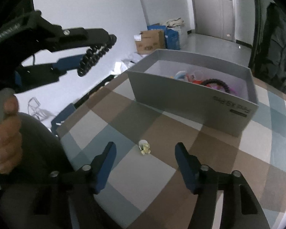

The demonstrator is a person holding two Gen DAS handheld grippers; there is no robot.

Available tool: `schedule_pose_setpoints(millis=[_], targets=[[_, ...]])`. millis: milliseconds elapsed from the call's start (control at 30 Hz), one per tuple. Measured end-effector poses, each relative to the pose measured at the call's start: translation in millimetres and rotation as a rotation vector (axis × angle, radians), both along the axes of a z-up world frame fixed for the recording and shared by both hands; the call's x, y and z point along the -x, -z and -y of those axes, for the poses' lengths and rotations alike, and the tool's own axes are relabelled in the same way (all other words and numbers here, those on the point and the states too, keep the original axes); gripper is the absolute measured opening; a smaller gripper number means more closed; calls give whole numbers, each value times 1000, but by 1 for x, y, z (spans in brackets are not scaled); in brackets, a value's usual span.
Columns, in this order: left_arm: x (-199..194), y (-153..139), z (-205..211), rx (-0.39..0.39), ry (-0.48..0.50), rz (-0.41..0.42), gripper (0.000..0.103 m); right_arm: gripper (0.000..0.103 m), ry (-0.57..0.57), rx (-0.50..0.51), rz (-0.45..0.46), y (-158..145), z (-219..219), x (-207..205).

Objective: Organize jewelry
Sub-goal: 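Lower the right gripper onto the small white charm and grasp it, then carry the bead bracelet and white charm into the gray box and open both grippers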

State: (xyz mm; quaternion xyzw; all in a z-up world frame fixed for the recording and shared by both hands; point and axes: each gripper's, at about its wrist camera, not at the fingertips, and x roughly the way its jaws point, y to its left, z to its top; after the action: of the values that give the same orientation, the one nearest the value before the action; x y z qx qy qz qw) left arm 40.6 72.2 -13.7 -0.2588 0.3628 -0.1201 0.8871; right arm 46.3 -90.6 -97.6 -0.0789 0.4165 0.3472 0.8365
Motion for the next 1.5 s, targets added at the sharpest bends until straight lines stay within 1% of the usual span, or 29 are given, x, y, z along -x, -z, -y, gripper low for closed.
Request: schedule_pose_setpoints(millis=[100, 167, 200, 233, 267, 300, 333, 467, 567, 700, 833, 967, 1100, 1200, 1267, 1367, 1500], targets=[[0, 1, -5, -15, -12, -2, 39, 47, -10, 25, 12, 5, -9, -1], [-1, 0, -8, -36, -22, 0, 39, 32, -20, 57, 22, 8, -15, -1], [-1, -1, -8, -47, -29, 0, 39, 28, -30, 76, 28, 10, -18, -1], [-2, 0, -10, -47, -30, -2, 39, 19, -41, 97, 42, 11, -21, 1], [-2, 1, -11, -43, -27, -5, 39, 14, -44, 119, 64, 12, -23, 3], [-3, 2, -11, -46, -29, -10, 39, 12, -50, 138, 83, 13, -26, 4], [-4, 3, -12, -54, -32, -15, 39, 12, -55, 144, 90, 13, -28, 5], [-6, 4, -11, -62, -29, -16, 39, 12, -52, 130, 71, 13, -26, 4], [-4, 2, -10, -77, -29, -10, 39, 12, -48, 110, 57, 11, -25, 4], [-3, 1, -7, -90, -31, -10, 39, 12, -47, 85, 67, 3, -20, 6], [-6, 2, -4, -106, -30, -15, 39, 12, -21, 46, 59, -4, -11, 3], [-8, -3, 1, -138, -38, -1, 39, 12, 17, -7, 53, -15, 2, -3], [-11, -7, 7, -153, -32, 15, 39, 12, 60, -61, 51, -30, 17, -14], [-16, -11, 13, -177, -30, 23, 39, 12, 85, -90, 62, -44, 27, -19], [-20, -14, 16, -169, -26, 25, 39, 12, 103, -99, 73, -54, 33, -25], [-28, -17, 21, -165, -22, 15, 39, 12, 119, -119, 72, -64, 43, -35], [-44, -21, 31, -166, 8, -16, 39, 12, 137, -141, 68, -76, 54, -53]])
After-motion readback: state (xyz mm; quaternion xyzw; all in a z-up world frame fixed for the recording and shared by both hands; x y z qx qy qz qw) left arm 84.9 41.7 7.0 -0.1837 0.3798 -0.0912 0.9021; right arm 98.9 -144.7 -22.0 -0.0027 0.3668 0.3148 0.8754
